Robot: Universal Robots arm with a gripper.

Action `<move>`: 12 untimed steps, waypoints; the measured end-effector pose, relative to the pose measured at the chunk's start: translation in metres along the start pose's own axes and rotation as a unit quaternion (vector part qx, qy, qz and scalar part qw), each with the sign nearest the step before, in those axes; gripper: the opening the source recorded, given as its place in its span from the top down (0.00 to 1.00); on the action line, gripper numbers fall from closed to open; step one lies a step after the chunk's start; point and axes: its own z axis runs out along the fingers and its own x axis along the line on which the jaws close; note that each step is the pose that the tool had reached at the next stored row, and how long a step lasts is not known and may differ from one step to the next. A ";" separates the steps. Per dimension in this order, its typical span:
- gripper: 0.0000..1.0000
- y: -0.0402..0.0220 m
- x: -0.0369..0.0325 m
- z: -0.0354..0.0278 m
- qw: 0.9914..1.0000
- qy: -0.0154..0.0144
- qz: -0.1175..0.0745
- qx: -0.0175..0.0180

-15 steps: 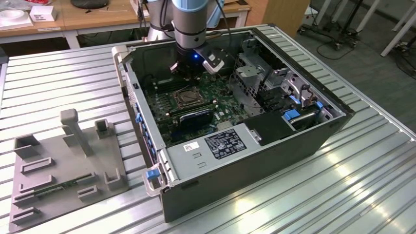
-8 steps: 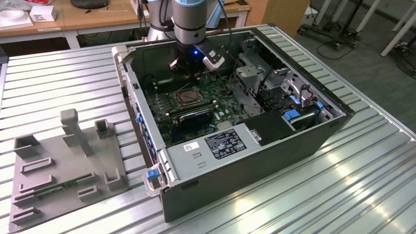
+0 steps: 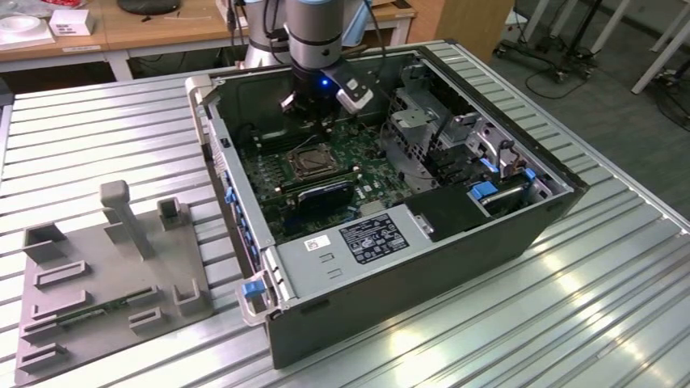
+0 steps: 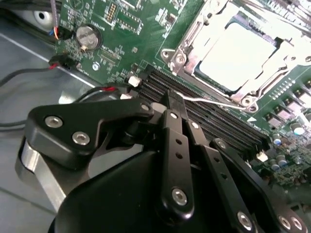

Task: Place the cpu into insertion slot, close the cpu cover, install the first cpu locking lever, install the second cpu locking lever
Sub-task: 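Install the first cpu locking lever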

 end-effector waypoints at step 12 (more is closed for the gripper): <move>0.89 -0.0012 0.0232 -0.0025 1.000 -0.002 -0.001 0.000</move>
